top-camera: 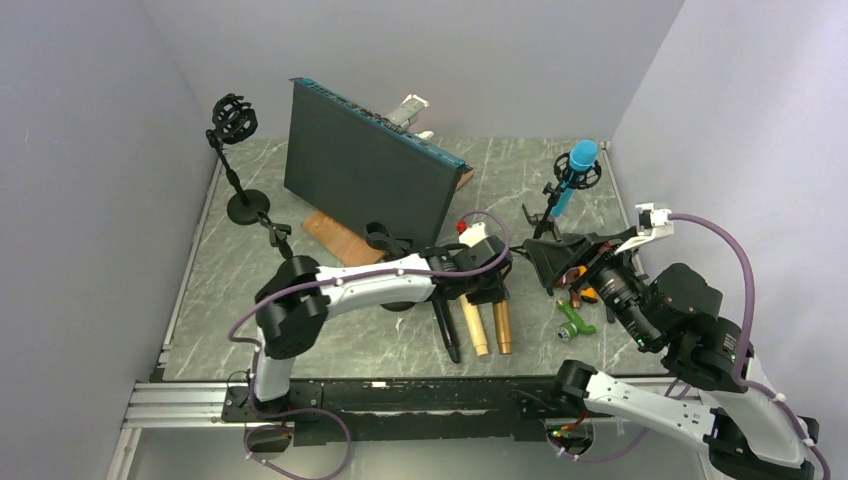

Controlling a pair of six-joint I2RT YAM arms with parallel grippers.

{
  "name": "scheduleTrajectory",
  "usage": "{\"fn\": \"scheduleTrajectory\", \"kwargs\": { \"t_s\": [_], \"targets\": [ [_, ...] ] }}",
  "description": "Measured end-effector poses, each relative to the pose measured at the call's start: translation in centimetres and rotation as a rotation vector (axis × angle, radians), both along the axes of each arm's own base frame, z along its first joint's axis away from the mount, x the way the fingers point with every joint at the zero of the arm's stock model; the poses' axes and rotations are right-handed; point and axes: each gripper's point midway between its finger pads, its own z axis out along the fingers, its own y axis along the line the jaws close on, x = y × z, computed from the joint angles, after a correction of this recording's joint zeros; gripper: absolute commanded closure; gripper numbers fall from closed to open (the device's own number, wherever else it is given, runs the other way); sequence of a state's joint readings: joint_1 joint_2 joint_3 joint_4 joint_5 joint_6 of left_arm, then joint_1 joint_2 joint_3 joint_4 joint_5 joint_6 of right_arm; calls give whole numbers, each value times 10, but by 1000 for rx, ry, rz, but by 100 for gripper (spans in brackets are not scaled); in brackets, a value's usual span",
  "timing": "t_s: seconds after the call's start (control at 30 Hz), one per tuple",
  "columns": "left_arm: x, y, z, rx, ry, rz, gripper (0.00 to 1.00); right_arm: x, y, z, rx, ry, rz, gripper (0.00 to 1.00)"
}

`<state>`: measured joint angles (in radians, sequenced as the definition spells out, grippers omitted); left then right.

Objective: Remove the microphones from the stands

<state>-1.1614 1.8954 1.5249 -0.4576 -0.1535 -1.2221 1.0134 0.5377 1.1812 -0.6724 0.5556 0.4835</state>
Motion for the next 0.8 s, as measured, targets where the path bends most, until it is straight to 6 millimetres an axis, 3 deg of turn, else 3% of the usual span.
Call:
{"fn": "scheduleTrajectory", "kwargs": {
  "t_s": [0.2, 0.4, 0.53, 0.63, 0.73, 0.8],
  "targets": [
    [13, -2, -49, 91, 13, 74, 100, -8, -18, -8, -7, 15, -18, 7],
    [19, -7, -74, 134, 14, 99, 94, -19, -53, -11, 27, 6, -79, 7],
    [22, -11, -80, 157, 10, 104, 77, -21, -63, -16, 22, 16, -107, 8],
    [26, -13, -78, 163, -2, 112, 51, -21, -66, -21, 8, 29, -118, 8],
    [28, -10, -79, 177, -15, 112, 41, -21, -66, -23, 4, 37, -119, 7],
    [28, -9, -79, 186, -22, 109, 41, -21, -65, -24, 5, 39, -119, 7]
  ]
}}
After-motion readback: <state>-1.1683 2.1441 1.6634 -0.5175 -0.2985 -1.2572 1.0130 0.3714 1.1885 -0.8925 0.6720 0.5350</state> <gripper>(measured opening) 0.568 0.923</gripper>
